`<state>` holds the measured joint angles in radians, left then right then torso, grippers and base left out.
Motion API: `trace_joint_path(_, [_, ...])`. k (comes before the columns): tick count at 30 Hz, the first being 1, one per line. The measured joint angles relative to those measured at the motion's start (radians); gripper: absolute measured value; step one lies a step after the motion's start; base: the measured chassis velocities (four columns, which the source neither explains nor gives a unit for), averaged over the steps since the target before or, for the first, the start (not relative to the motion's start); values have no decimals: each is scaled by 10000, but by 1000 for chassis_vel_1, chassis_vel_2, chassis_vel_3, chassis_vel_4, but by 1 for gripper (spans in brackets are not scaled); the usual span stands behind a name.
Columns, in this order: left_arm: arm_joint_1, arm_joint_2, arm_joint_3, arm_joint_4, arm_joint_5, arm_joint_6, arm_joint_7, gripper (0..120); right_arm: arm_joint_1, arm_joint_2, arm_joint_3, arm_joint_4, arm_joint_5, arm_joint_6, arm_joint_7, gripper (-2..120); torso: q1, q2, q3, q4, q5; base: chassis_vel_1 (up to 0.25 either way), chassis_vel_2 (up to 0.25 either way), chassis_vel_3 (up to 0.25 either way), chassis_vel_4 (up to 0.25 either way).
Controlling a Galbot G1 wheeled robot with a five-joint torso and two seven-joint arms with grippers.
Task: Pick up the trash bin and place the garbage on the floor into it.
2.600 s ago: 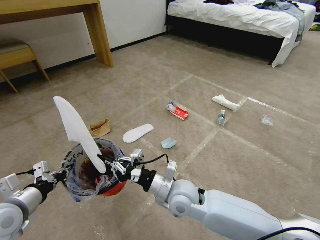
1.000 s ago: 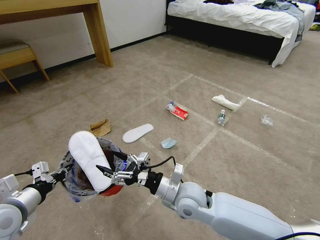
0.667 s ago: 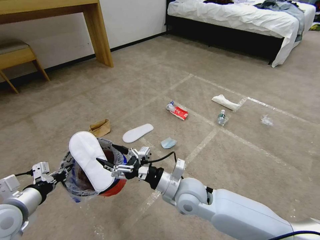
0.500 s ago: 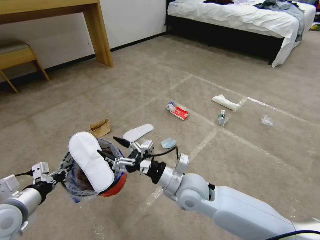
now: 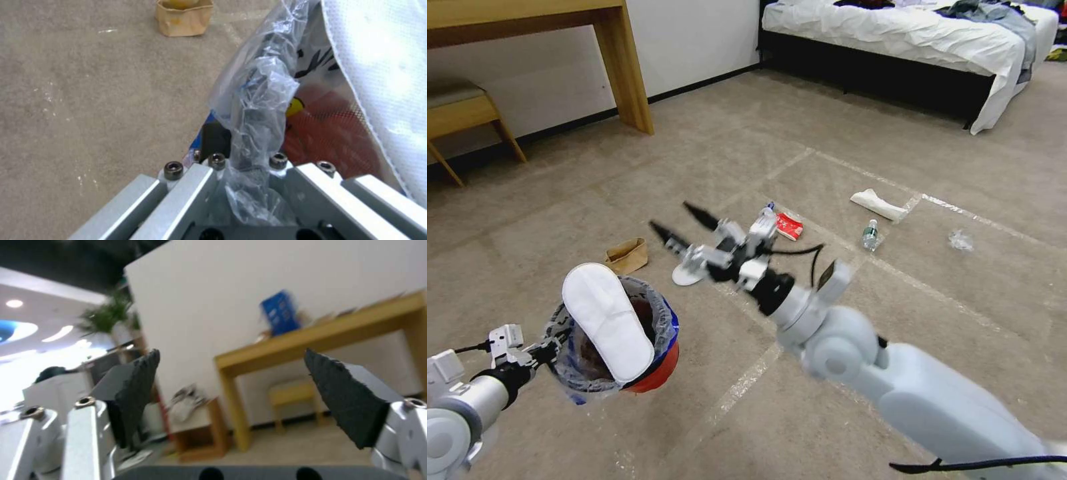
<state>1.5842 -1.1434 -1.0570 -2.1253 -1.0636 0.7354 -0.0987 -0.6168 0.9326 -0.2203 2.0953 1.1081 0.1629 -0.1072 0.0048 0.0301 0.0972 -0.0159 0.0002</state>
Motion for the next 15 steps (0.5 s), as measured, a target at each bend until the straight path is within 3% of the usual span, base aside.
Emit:
trace_joint_path(4, [24, -122, -142, -18, 92, 0, 88, 1, -484, -222, 1850, 15, -541, 153, 607, 95, 0, 0, 0, -1, 0, 0, 0, 0, 0])
trace_joint_path(11, [363, -449, -576, -212, 460, 0, 239, 1, -1453, -305, 3525, 79, -1868, 319, 1346, 98, 0, 1, 0, 3, 1, 0, 0, 0, 0])
trace_joint_path(15, [428, -732, -625, -275, 714, -12, 244, 1, -3571, -225, 6048, 322, -4535, 489, 1653, 98, 0, 1, 0, -2, 2, 0, 0, 0, 0])
